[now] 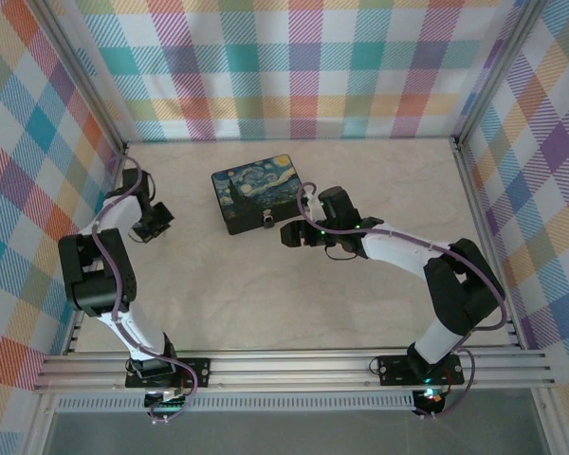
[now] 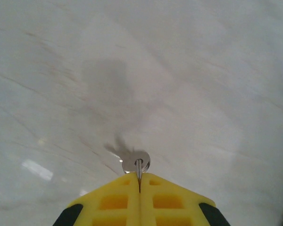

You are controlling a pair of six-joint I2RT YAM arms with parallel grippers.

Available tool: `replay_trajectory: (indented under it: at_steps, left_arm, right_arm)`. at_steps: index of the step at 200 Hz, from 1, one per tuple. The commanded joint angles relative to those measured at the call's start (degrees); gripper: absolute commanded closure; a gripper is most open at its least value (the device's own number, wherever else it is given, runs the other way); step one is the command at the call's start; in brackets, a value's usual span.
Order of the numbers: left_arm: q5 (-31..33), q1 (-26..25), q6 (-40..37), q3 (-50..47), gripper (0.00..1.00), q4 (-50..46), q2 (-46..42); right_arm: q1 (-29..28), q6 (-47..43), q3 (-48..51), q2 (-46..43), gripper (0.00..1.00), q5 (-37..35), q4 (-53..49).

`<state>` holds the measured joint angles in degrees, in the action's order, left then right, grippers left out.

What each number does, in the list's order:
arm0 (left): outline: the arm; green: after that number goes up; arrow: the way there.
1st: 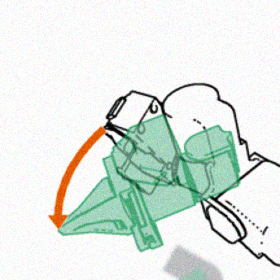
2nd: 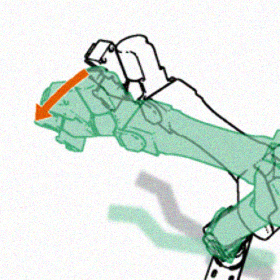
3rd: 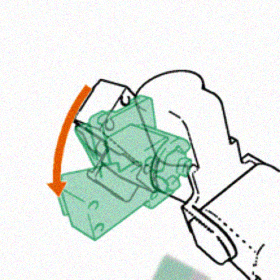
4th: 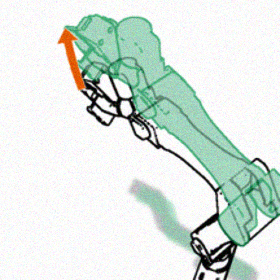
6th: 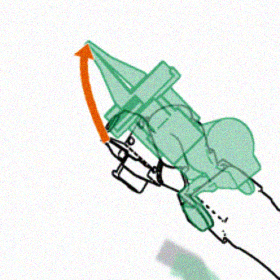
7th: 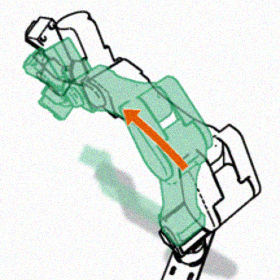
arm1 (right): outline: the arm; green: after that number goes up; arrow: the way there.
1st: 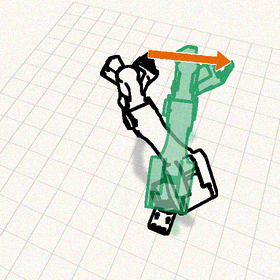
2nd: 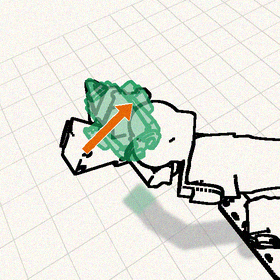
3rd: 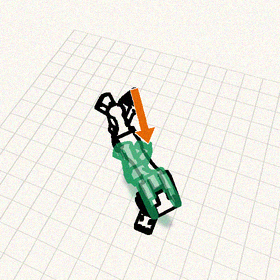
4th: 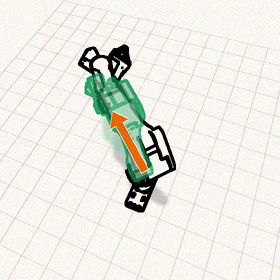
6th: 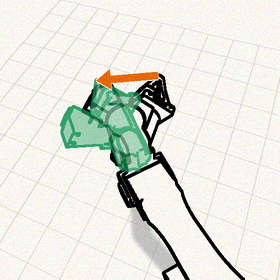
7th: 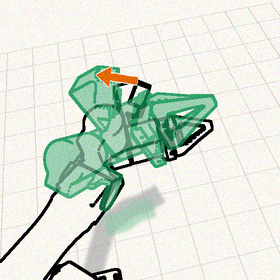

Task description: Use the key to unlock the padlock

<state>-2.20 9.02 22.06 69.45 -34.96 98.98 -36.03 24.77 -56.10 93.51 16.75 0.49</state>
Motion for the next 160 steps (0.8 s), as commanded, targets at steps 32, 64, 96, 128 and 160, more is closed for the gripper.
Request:
replay_trajectory:
  at_steps: [32, 64, 96, 128, 160]
  left_arm:
    - [-2.16, -15.26, 3.68, 5.45, 1.00, -6.68, -7.40]
    - [1.39, -25.22, 3.07, 10.29, 1.00, -10.93, -10.85]
    - [4.60, -34.82, 3.48, 12.67, 0.98, -12.41, -14.96]
    - [-0.13, -44.35, 7.15, 9.64, 0.97, -7.88, -13.33]
    - [3.36, -54.82, 10.94, 9.91, 0.97, -3.57, -6.08]
  right_arm:
    - [0.32, 7.91, 5.14, -6.74, 0.26, -2.73, -4.50]
    - [1.03, 8.35, 9.17, -15.20, 0.26, -6.79, -11.09]
    - [2.13, 8.44, 13.10, -23.95, 0.25, -10.83, -17.60]
    - [6.77, 10.74, 17.77, -30.33, 0.25, -9.39, -19.41]
    - [13.17, 10.56, 18.85, -31.12, 0.24, -4.75, -21.00]
